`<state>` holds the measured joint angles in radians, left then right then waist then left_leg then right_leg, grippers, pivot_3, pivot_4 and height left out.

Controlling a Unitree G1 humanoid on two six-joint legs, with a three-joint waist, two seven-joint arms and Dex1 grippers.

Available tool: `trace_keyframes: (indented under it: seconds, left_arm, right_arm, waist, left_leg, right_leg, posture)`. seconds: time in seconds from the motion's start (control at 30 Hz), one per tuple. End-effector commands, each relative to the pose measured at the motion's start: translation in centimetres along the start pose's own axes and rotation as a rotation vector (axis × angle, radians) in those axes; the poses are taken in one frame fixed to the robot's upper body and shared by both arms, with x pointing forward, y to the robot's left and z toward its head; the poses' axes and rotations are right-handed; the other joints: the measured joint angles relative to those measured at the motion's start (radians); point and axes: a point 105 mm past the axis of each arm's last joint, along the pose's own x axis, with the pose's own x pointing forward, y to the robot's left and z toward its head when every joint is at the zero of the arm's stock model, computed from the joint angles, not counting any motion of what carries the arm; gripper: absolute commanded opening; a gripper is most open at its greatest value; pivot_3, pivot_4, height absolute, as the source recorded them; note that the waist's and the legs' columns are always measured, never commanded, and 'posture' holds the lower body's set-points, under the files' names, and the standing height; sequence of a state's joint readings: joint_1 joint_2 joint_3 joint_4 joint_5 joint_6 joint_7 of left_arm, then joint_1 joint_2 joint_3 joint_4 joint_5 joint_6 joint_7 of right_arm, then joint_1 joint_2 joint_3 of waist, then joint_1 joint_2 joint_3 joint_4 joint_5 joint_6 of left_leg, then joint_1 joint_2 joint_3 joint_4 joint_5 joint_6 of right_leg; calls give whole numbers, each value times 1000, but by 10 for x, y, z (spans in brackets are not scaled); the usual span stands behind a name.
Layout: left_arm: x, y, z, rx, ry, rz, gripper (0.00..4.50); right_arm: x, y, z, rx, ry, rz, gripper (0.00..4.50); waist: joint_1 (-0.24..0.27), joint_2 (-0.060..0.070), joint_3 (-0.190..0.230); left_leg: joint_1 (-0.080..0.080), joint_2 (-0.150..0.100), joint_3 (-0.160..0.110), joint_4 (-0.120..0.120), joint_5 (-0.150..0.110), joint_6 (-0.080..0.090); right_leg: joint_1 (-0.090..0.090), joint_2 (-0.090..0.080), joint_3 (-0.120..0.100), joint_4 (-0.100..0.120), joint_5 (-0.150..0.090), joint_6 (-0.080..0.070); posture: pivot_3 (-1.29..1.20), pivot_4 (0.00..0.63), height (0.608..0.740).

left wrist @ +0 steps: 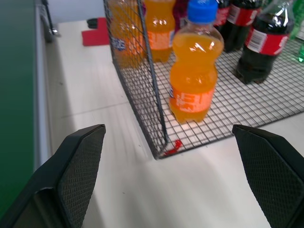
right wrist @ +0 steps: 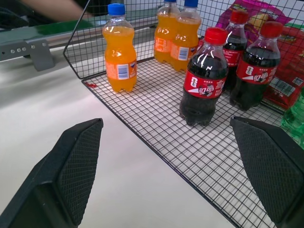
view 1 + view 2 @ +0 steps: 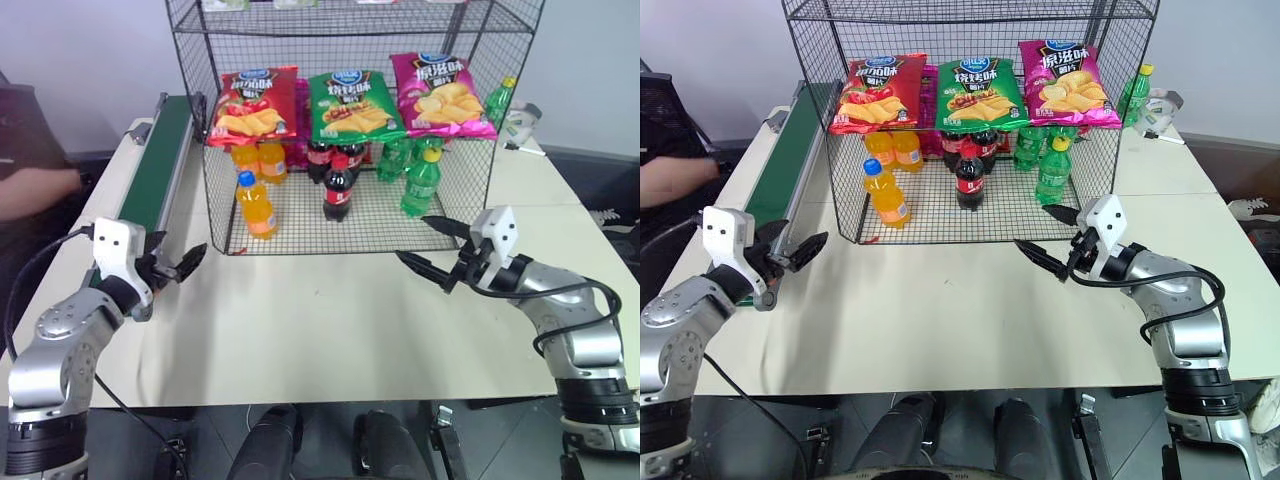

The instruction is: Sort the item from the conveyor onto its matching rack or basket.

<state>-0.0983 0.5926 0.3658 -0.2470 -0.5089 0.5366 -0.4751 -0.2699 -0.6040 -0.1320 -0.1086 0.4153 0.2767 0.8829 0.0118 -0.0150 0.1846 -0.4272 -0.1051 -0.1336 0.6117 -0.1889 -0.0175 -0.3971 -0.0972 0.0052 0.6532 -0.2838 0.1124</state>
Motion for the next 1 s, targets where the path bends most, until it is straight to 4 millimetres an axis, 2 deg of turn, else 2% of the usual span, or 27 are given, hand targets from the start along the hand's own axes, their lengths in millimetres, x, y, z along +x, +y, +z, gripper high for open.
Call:
trace_keyframes:
  seconds: [0.03,0.4,1.0]
  left_arm:
    - [-1,12,19,14,-79,75,4457]
    - [-6,24,28,-24,-160,185,4457]
    - [-12,37,22,-34,-197,325,4457]
  right_arm:
    - [3,-1,16,-47,-60,1,4500]
    - [9,1,17,-52,-73,13,4500]
    - [26,12,28,-48,-137,-6,4500]
  waist:
    - [0,0,0]
    - [0,0,0]
    - [0,0,0]
  left_leg:
    - [0,0,0,0,0,0]
    - [0,0,0,0,0,0]
    - [0,0,0,0,0,0]
  right_leg:
    - [0,0,0,0,0,0]
    - [0,0,0,0,1,3]
    - [0,0,0,0,1,3]
  posture:
    - [0,150,740]
    - [0,150,740]
    - [0,150,740]
